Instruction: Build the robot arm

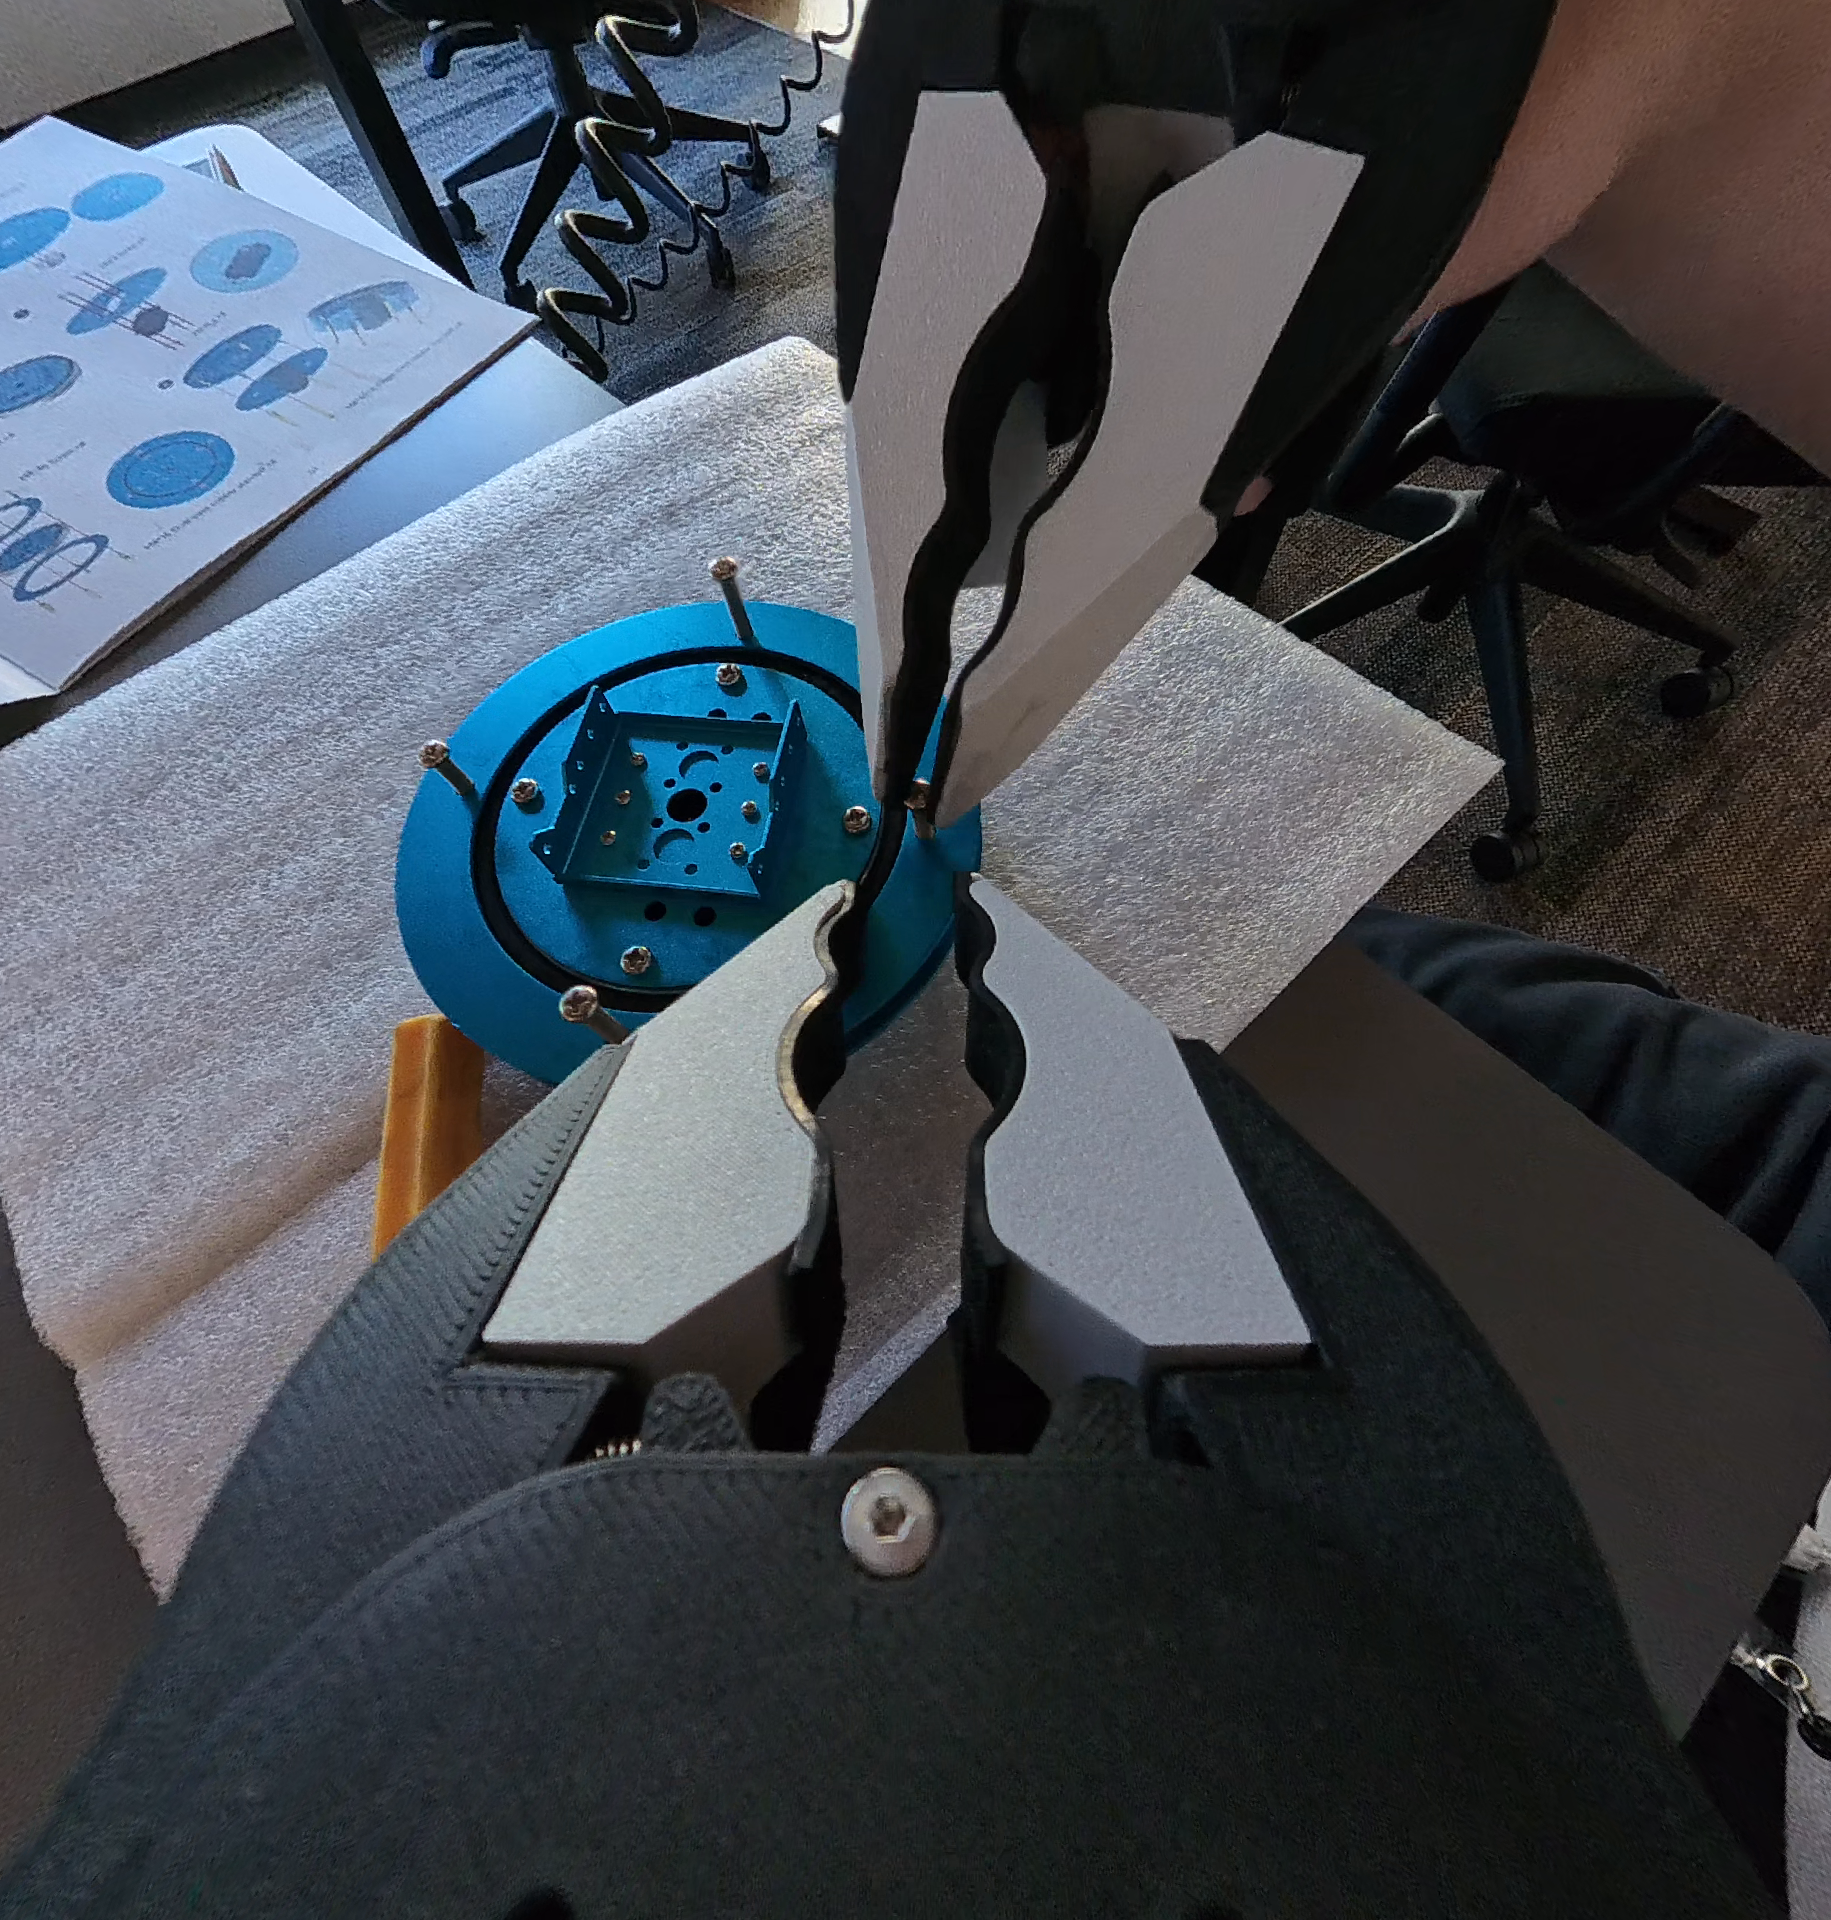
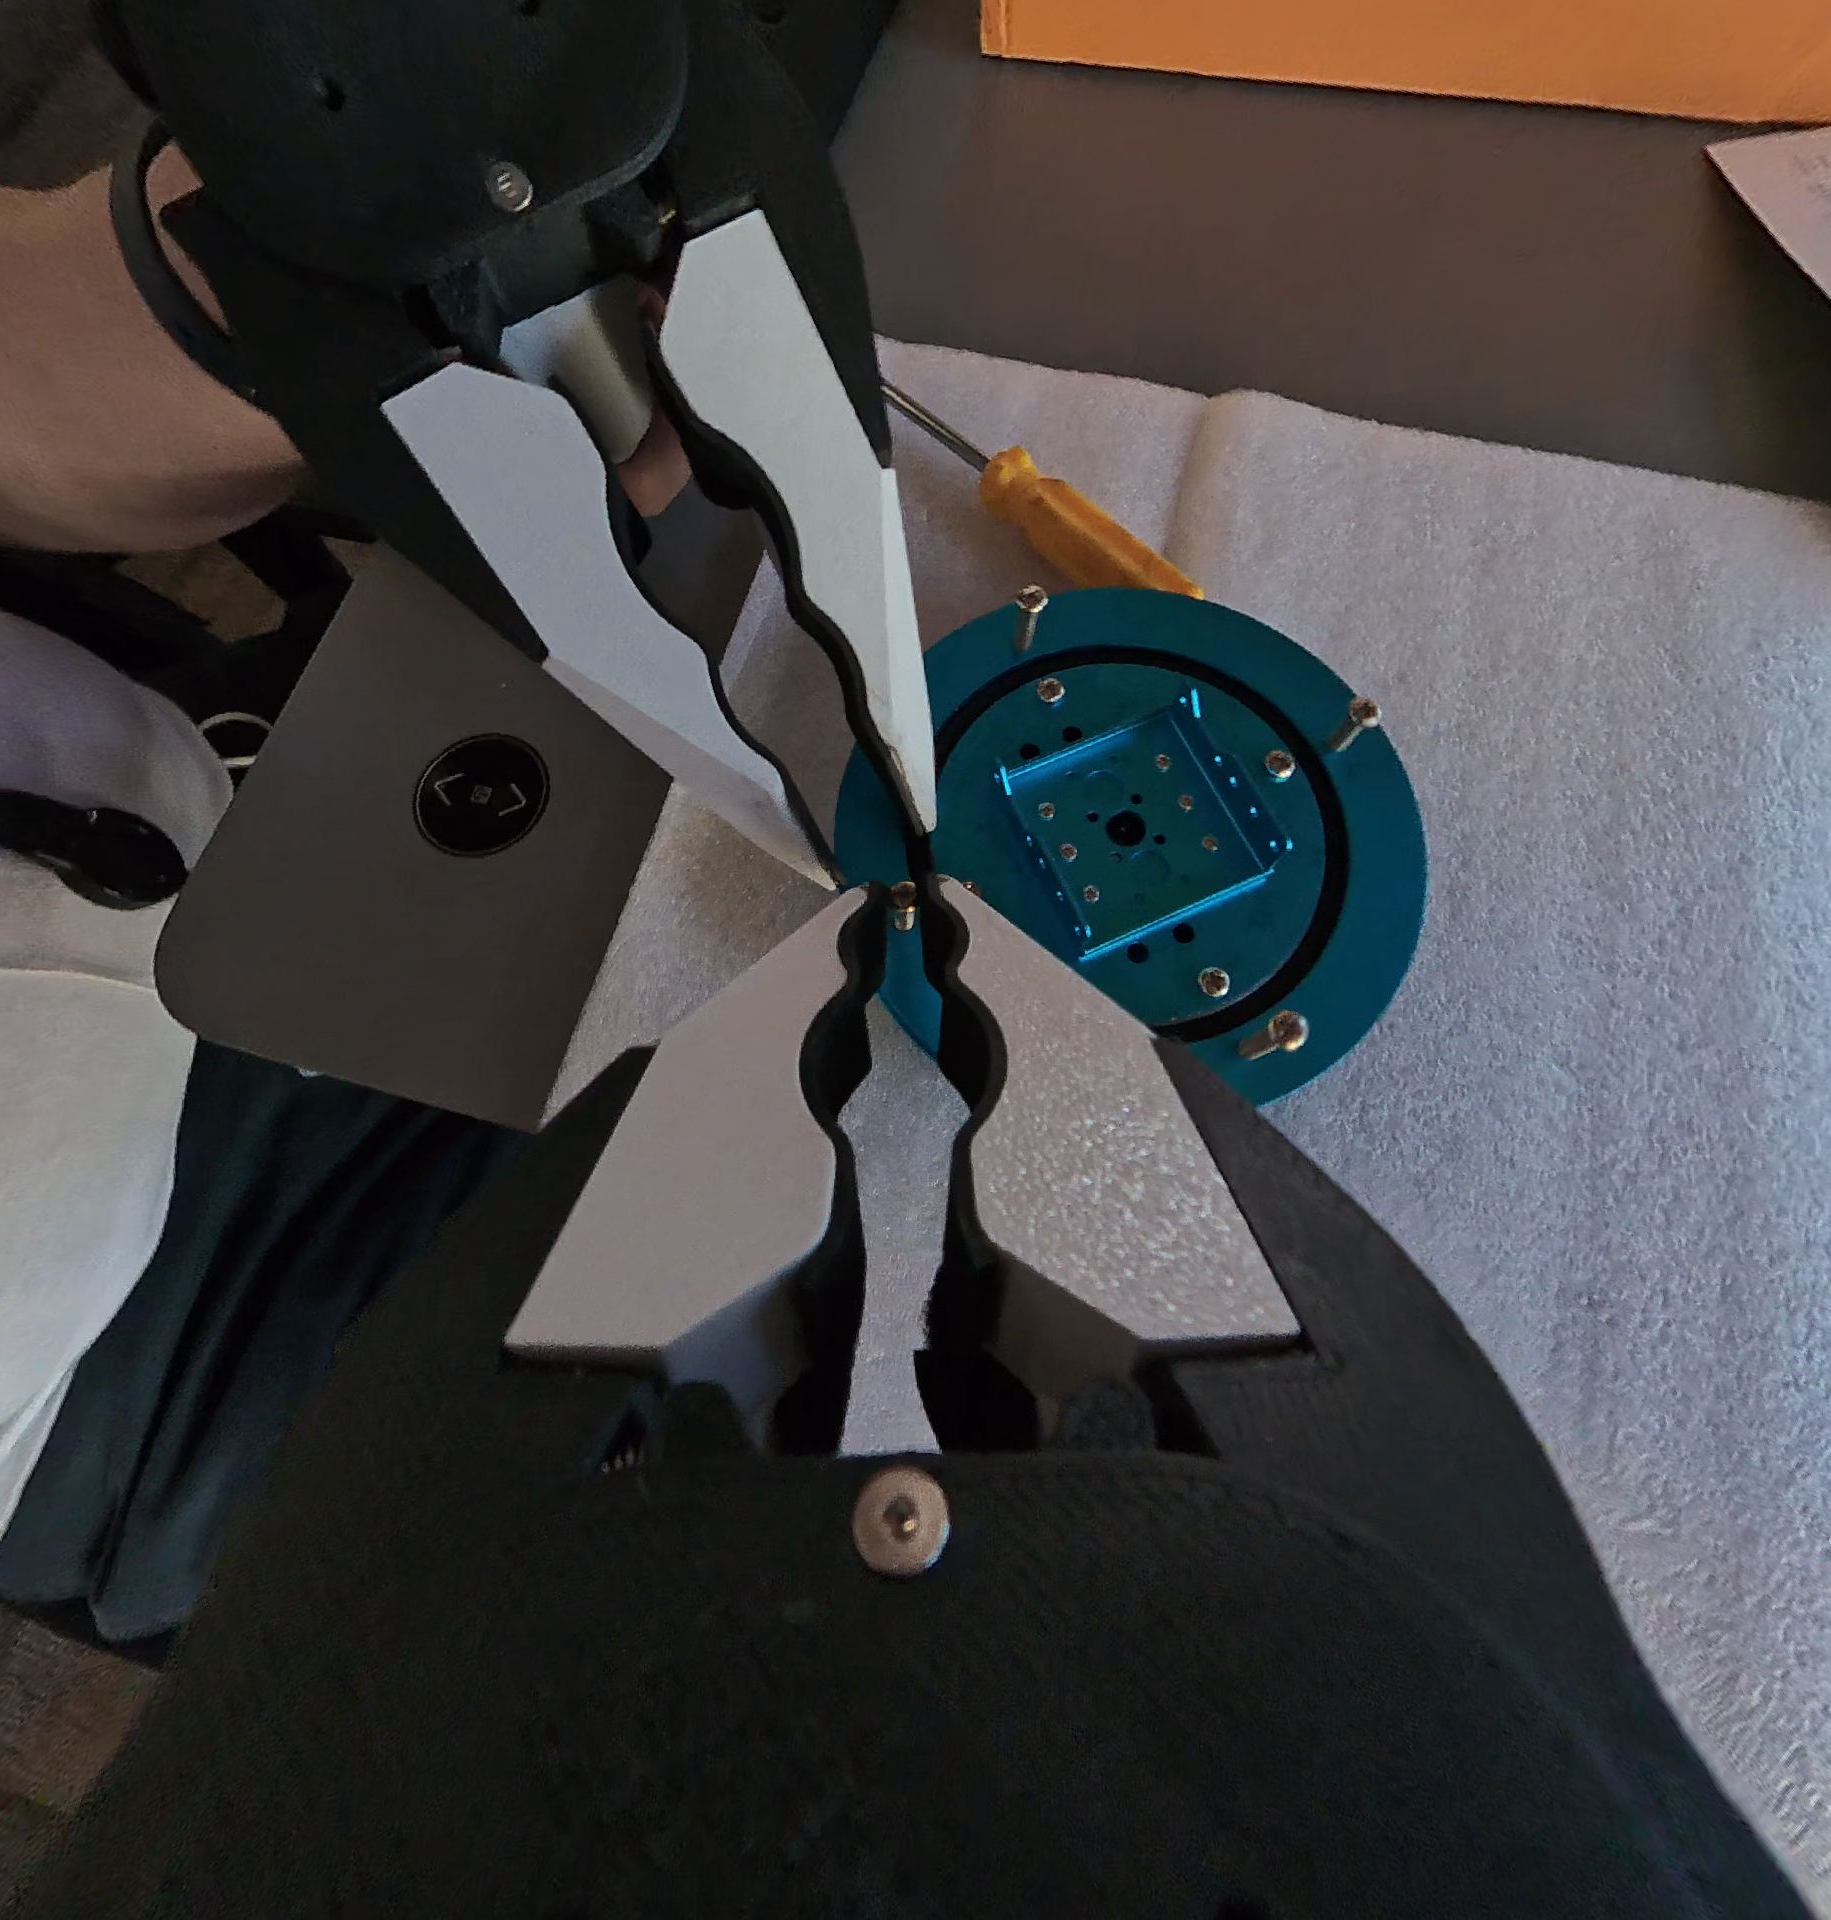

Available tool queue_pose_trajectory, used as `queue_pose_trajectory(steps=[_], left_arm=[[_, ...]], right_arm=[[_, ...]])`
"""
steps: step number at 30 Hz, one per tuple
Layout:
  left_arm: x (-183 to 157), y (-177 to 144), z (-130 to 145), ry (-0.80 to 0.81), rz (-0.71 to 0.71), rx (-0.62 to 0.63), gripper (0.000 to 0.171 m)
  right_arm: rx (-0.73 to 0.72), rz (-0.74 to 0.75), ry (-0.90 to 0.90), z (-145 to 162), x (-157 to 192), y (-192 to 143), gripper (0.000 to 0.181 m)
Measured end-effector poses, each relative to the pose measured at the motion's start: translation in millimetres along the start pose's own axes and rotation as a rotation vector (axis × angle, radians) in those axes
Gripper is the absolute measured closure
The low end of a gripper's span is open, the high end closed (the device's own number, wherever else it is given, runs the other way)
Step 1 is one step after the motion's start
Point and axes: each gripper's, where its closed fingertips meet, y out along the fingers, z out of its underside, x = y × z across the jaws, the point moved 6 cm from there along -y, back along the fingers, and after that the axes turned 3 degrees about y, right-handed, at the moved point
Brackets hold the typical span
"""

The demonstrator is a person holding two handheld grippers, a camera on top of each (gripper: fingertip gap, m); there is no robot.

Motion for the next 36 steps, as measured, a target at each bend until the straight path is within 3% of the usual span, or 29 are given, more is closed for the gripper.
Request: queue_pose_trajectory(steps=[4,11,15,21,25,36], left_arm=[[0,0,1,-0.011,0.000,-0.011,0.156],[-1,2,0,-0.021,0.008,-0.018,0.157],[0,1,0,-0.044,0.022,-0.024,0.157],[1,3,-3,-0.040,0.000,-0.041,0.155],[3,3,-7,-0.037,-0.001,-0.071,0.149],[5,9,-6,-0.035,0.005,-0.068,0.149]], right_arm=[[-0.038,0.092,0.139,2,4,0,0.177],[-0.182,0.509,0.403,6,26,6,0.176],[-0.217,0.388,0.366,5,26,1,0.167],[-0.339,0.102,0.076,9,31,-5,0.145],[-0.388,0.071,0.101,16,24,-1,0.127],[-0.446,0.169,0.089,26,31,14,0.124]])
